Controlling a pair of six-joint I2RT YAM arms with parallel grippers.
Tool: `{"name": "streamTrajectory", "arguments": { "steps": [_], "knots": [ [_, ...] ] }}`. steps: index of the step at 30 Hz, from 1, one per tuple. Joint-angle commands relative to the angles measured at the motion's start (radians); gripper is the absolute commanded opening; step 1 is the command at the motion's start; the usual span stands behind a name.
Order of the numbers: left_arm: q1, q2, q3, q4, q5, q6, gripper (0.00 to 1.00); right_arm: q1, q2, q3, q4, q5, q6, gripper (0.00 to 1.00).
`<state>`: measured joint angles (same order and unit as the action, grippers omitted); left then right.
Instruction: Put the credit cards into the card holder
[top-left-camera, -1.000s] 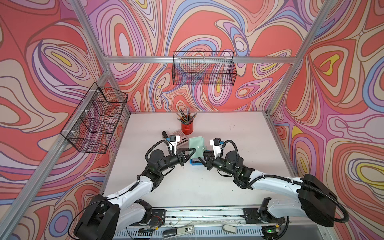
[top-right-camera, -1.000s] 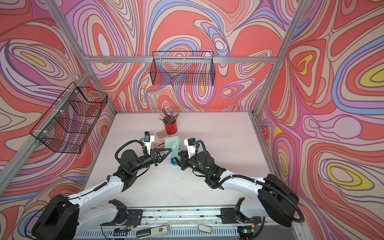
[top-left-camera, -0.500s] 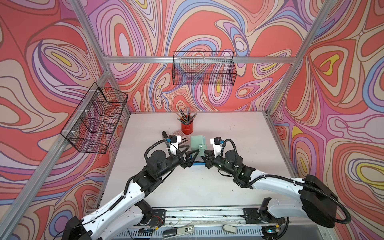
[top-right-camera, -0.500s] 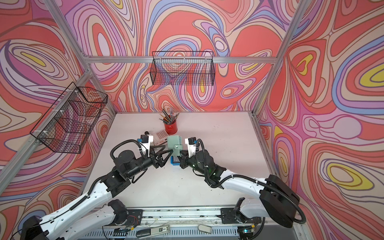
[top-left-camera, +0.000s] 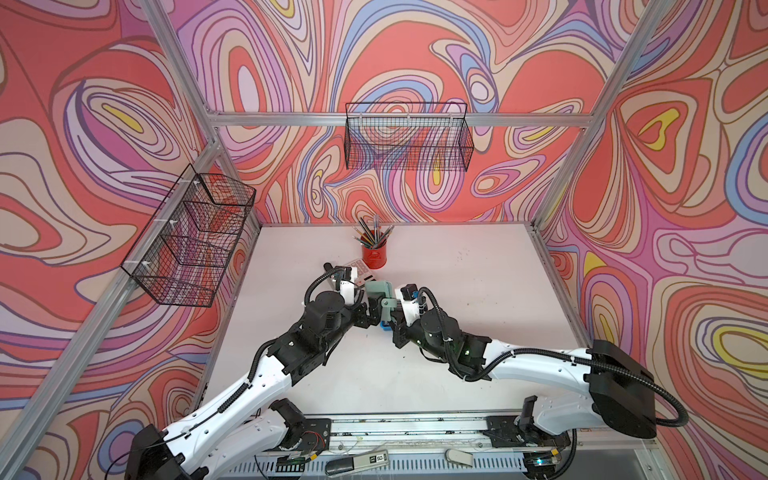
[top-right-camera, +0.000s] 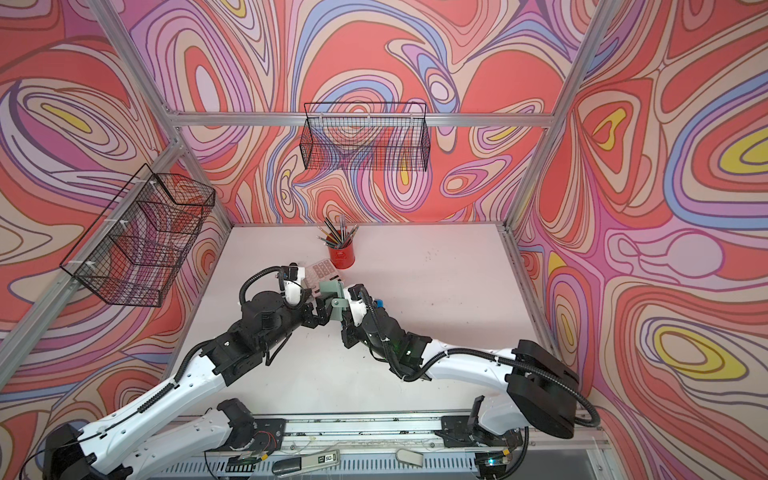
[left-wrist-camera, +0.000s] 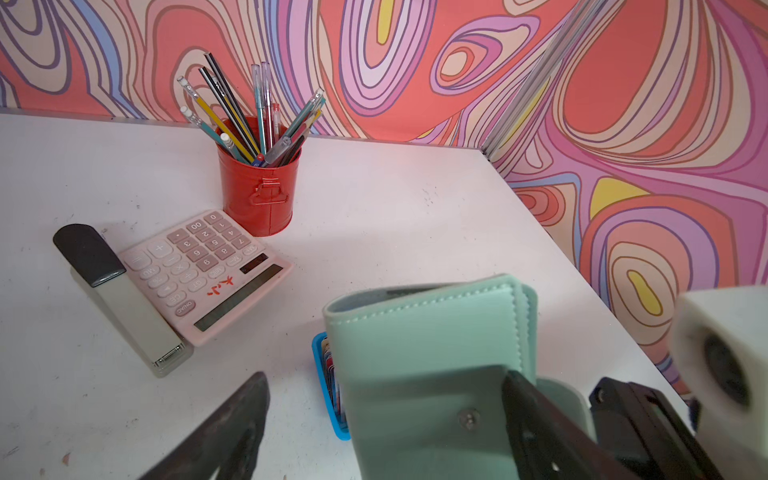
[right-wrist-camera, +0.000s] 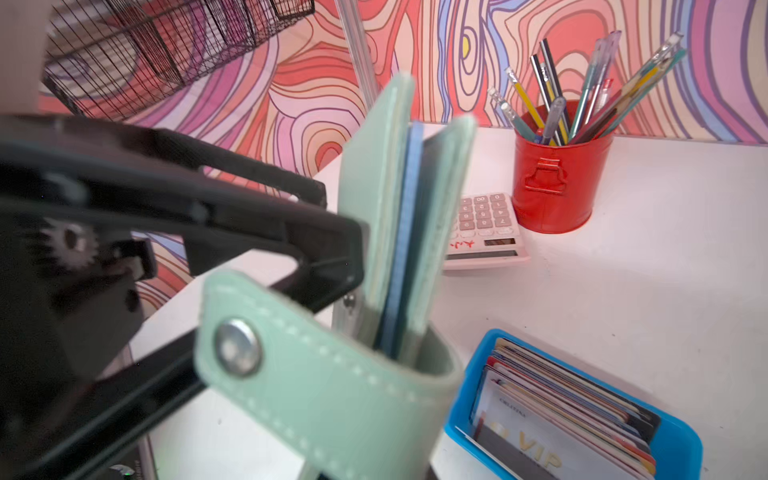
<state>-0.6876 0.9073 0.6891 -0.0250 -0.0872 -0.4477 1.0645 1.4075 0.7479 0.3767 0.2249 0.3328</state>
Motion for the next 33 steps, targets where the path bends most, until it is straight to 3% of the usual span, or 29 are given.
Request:
{"name": "streamTrajectory", "arguments": {
  "steps": [1,9,19,24,28,33],
  "knots": [
    [-0.006,-0.036,-0.016,0.008,-0.009,0.015,0.93,0.033,0.019,0.045,-0.022,0.068,-0.058,0.00],
    [-0.006,-0.036,-0.024,0.019,-0.003,0.017,0.96,0.049,0.035,0.060,-0.029,0.083,-0.068,0.00],
    [-0.006,-0.036,-0.015,-0.027,-0.102,-0.004,0.80,0.049,-0.018,0.013,0.001,0.143,-0.029,0.00],
    [-0.006,-0.042,-0.023,-0.021,-0.106,-0.008,0.79,0.048,-0.044,-0.002,0.000,0.180,-0.010,0.00],
    [-0.006,-0.032,-0.017,-0.035,-0.133,-0.016,0.71,0.033,-0.060,-0.016,0.004,0.175,0.017,0.00],
    [-0.004,-0.031,-0.027,-0.028,-0.136,-0.039,0.68,-0.028,-0.084,-0.044,0.022,0.090,0.074,0.00]
  ]
}}
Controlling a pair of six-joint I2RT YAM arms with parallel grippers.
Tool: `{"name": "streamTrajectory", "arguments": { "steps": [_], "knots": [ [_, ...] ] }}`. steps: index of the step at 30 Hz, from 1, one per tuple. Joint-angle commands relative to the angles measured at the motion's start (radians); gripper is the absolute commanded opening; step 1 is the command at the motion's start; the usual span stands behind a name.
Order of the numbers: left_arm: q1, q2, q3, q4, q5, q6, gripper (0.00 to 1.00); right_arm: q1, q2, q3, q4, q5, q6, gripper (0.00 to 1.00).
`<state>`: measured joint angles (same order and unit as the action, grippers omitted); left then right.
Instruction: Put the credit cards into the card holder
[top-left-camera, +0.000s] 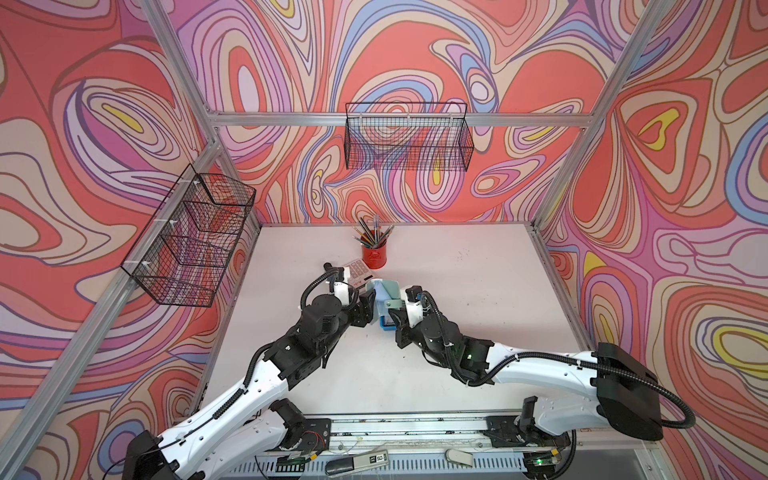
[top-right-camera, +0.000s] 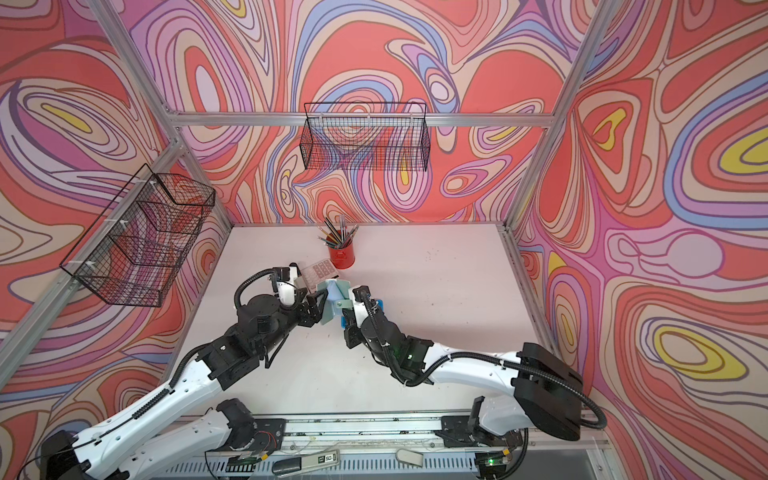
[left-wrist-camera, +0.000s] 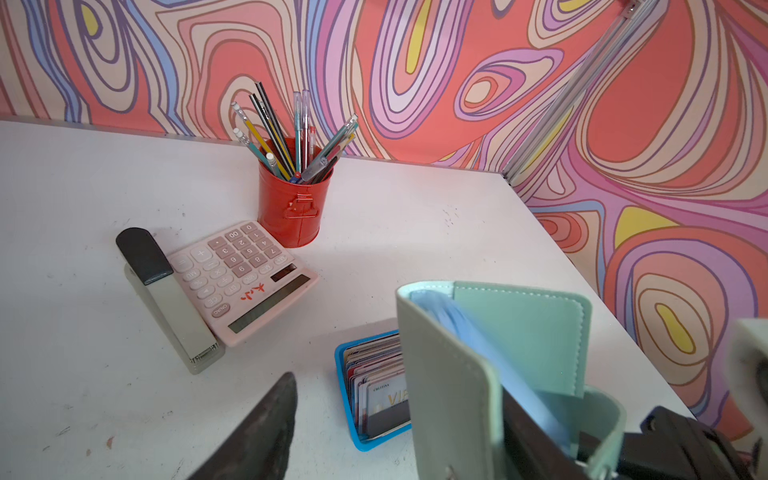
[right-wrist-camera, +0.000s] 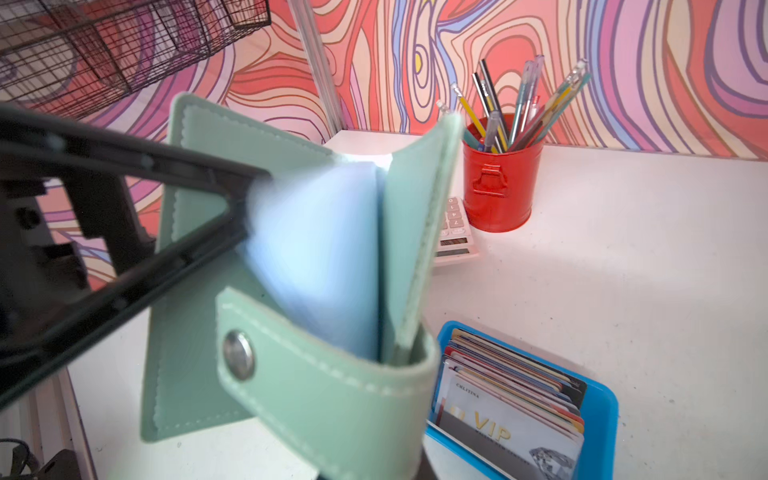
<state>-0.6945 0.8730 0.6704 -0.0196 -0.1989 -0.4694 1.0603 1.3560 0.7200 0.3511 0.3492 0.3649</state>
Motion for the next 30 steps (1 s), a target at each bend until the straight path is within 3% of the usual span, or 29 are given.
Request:
{"name": "streamTrajectory", "arguments": {
  "steps": [1,4,8,11,13,18,22,27,30],
  "knots": [
    [0.003,0.000,-0.004,-0.039,-0.010,-0.033,0.68,-0.025,-0.034,-0.017,0.050,-0.045,0.043,0.00],
    [0.003,-0.018,-0.003,-0.024,0.073,-0.055,0.74,-0.028,-0.038,-0.008,0.047,-0.070,0.054,0.00],
    [0.005,-0.027,-0.012,-0.038,0.076,-0.112,0.78,-0.029,-0.071,0.048,-0.030,-0.165,0.105,0.00],
    [0.004,-0.014,0.016,-0.128,0.048,-0.145,0.63,-0.029,-0.115,0.040,-0.106,-0.182,0.245,0.00],
    [0.005,-0.025,0.028,-0.223,-0.006,-0.198,0.41,-0.027,-0.148,-0.001,-0.120,-0.188,0.336,0.00],
    [0.007,-0.091,-0.050,-0.286,0.060,-0.250,0.18,-0.006,-0.153,-0.131,-0.047,-0.243,0.495,0.00],
    [0.007,-0.149,-0.132,-0.297,0.126,-0.290,0.12,0.028,-0.094,-0.178,-0.017,-0.244,0.543,0.00],
    [0.007,-0.241,-0.306,-0.250,0.196,-0.352,0.01,0.085,0.028,-0.250,0.160,-0.249,0.632,0.00],
    [0.007,-0.311,-0.395,-0.202,0.211,-0.388,0.00,0.093,0.114,-0.271,0.258,-0.263,0.685,0.00]
  ]
}}
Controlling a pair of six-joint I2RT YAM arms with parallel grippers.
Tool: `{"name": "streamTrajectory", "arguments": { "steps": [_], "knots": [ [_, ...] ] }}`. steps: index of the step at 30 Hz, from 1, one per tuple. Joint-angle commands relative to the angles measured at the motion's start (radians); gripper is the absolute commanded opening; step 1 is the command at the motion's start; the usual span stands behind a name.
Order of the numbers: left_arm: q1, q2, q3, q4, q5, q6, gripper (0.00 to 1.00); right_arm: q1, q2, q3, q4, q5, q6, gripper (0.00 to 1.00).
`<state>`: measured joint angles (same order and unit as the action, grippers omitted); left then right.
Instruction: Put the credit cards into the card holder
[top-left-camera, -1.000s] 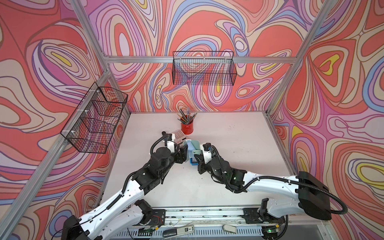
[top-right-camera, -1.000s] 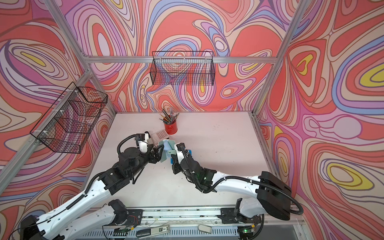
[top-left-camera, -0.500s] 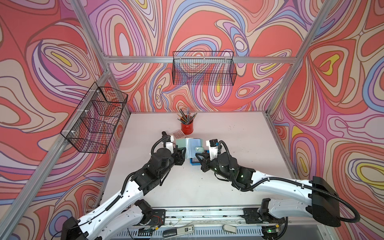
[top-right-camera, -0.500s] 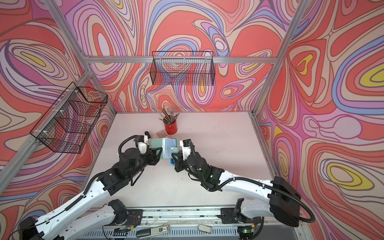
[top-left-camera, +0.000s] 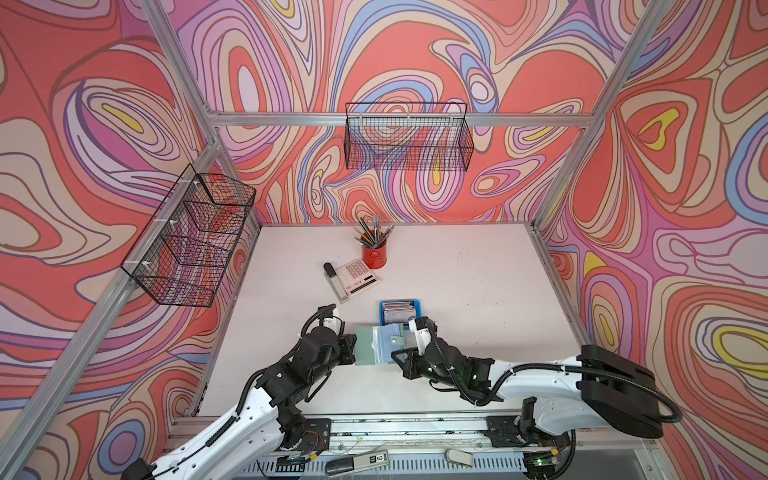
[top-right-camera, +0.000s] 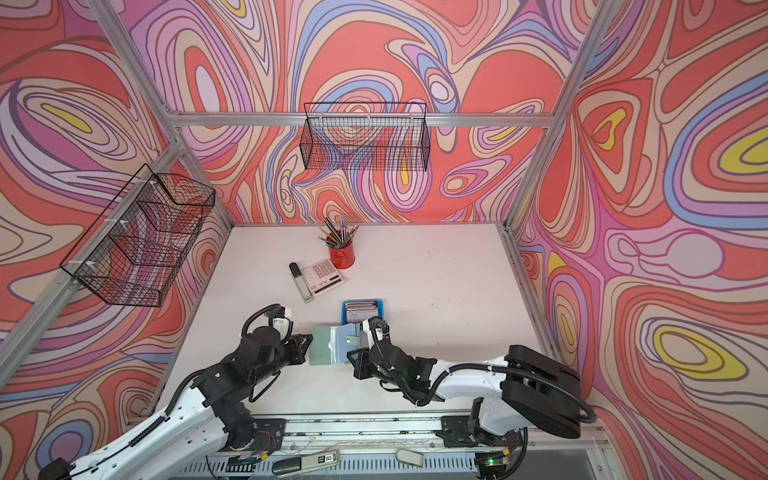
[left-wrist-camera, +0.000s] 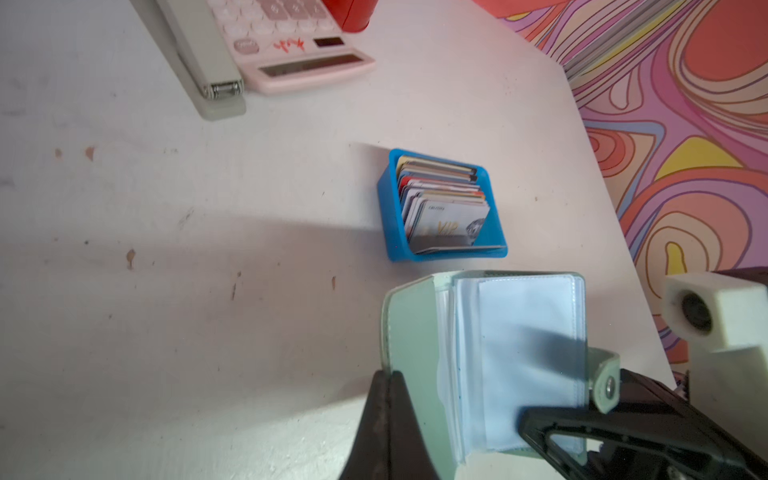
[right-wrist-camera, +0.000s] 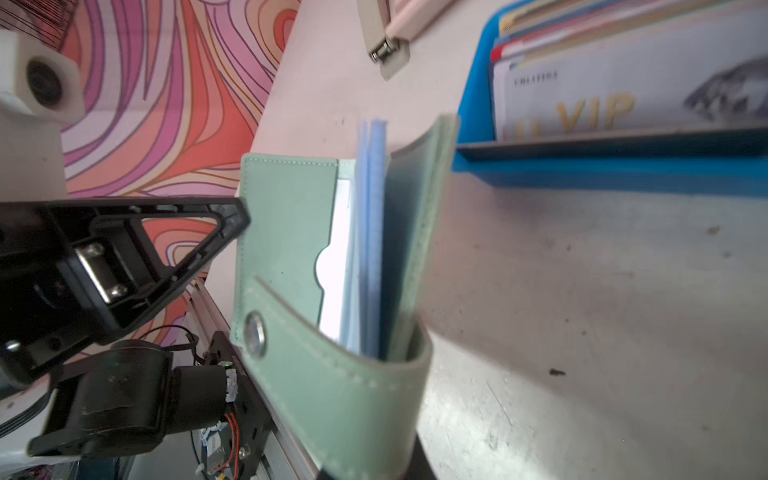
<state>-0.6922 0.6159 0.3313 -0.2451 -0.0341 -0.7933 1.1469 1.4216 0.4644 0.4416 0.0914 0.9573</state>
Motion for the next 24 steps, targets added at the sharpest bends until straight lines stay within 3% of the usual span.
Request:
{"name": "streamTrajectory", "arguments": {
  "steps": [1,4,10,14,16,18,20,24],
  "knots": [
    [0.005,-0.073,-0.075,0.024,0.051,-0.069,0.00,0.009,0.065,-0.018,0.183,0.001,0.106,0.00],
    [0.005,-0.129,-0.115,0.014,0.063,-0.075,0.03,0.026,0.104,-0.017,0.202,0.030,0.127,0.00],
    [0.006,-0.165,-0.158,0.044,0.098,-0.078,0.34,0.033,0.139,-0.017,0.233,0.038,0.152,0.00],
    [0.006,-0.127,-0.190,0.128,0.141,-0.085,0.38,0.035,0.170,-0.029,0.289,0.023,0.179,0.00],
    [0.005,-0.101,-0.194,0.133,0.128,-0.087,0.32,0.037,0.178,-0.027,0.295,0.026,0.184,0.00],
    [0.006,-0.079,-0.187,0.109,0.101,-0.097,0.12,0.037,0.193,-0.026,0.292,0.030,0.193,0.00],
    [0.007,-0.066,-0.186,0.099,0.081,-0.105,0.03,0.037,0.212,-0.021,0.288,0.029,0.197,0.00],
    [0.013,-0.046,-0.195,0.114,0.074,-0.115,0.00,0.037,0.246,0.016,0.213,0.042,0.195,0.00]
  ]
}}
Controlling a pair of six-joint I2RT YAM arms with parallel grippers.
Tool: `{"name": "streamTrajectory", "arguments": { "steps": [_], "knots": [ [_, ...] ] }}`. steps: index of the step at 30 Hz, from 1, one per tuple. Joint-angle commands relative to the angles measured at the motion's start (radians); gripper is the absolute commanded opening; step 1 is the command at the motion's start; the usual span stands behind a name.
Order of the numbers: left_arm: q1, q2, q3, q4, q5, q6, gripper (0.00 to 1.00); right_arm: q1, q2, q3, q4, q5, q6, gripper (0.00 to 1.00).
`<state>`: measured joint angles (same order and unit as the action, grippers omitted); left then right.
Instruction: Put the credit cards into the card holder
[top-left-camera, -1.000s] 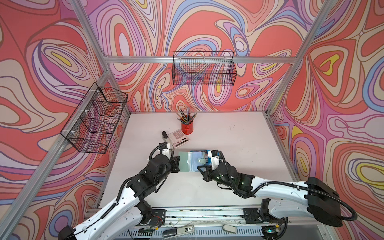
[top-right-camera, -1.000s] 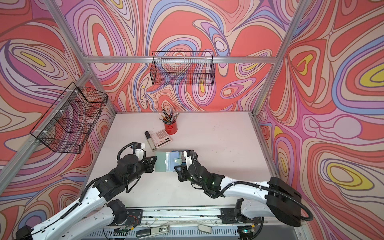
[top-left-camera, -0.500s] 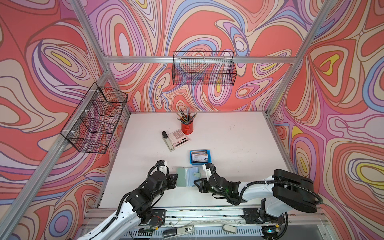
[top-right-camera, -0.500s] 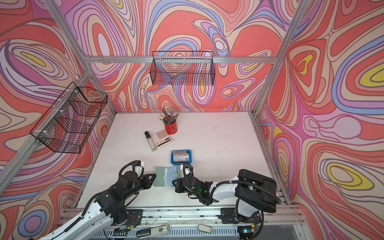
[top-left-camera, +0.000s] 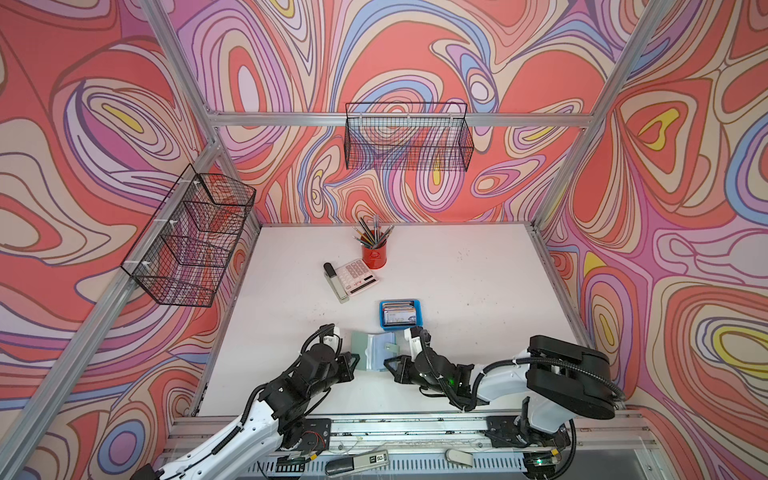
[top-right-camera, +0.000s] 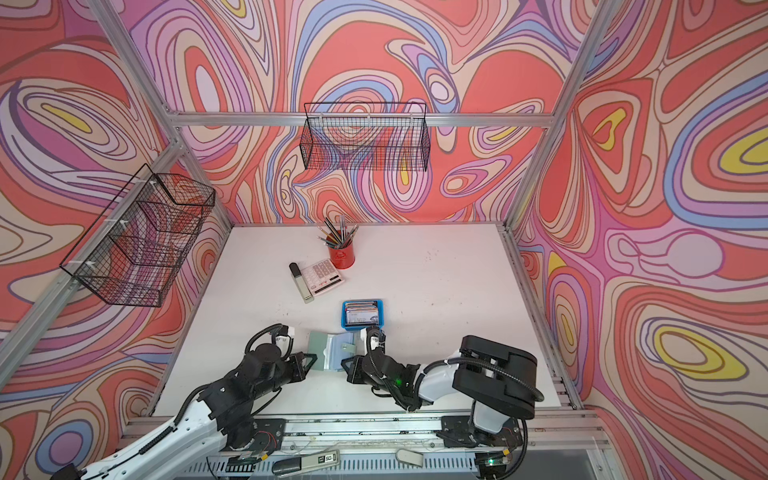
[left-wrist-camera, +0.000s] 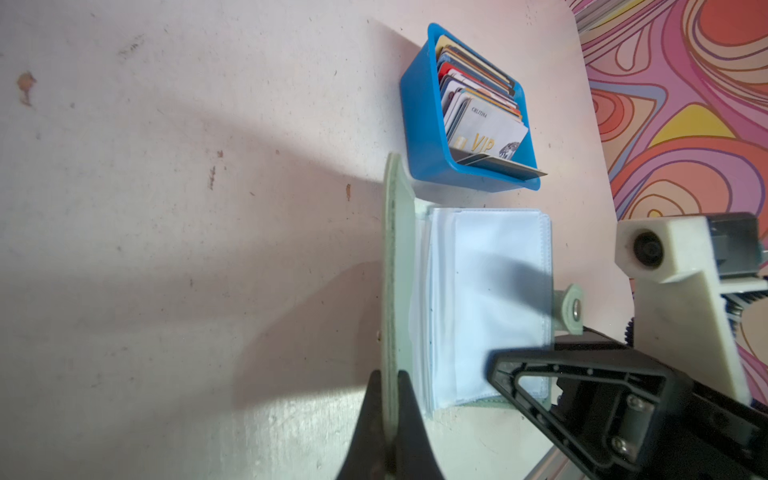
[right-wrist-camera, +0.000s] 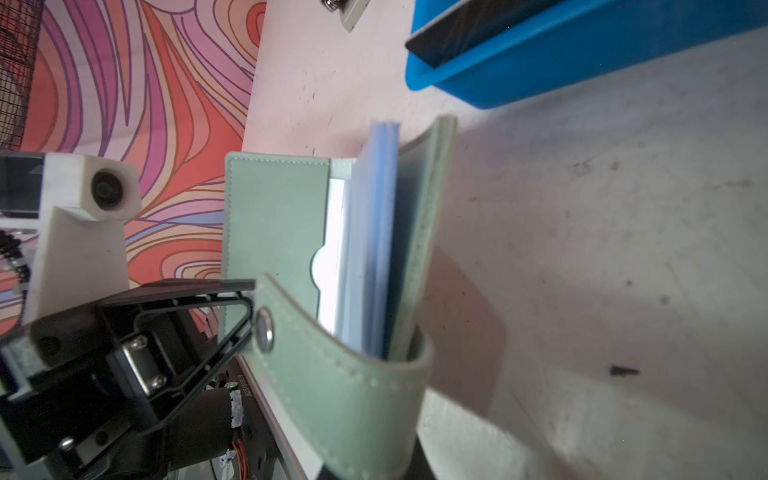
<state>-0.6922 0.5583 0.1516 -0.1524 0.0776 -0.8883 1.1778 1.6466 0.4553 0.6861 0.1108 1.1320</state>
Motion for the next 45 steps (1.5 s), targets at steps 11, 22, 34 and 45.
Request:
{"name": "streamTrajectory", "arguments": {
  "steps": [11,22,34,45],
  "knots": [
    [0.014,0.021,-0.024,0.025,-0.028,-0.029,0.00,0.004,-0.106,0.049,-0.314,0.177,-0.023,0.44],
    [0.014,0.068,-0.043,0.075,-0.025,-0.055,0.00,0.028,-0.270,0.153,-0.531,0.281,-0.184,0.44],
    [0.014,0.074,-0.021,0.015,-0.035,-0.046,0.00,0.065,0.037,0.410,-0.628,0.246,-0.230,0.34],
    [0.015,0.063,-0.017,-0.027,-0.060,-0.050,0.17,0.038,-0.002,0.364,-0.794,0.437,-0.125,0.28]
  ]
}}
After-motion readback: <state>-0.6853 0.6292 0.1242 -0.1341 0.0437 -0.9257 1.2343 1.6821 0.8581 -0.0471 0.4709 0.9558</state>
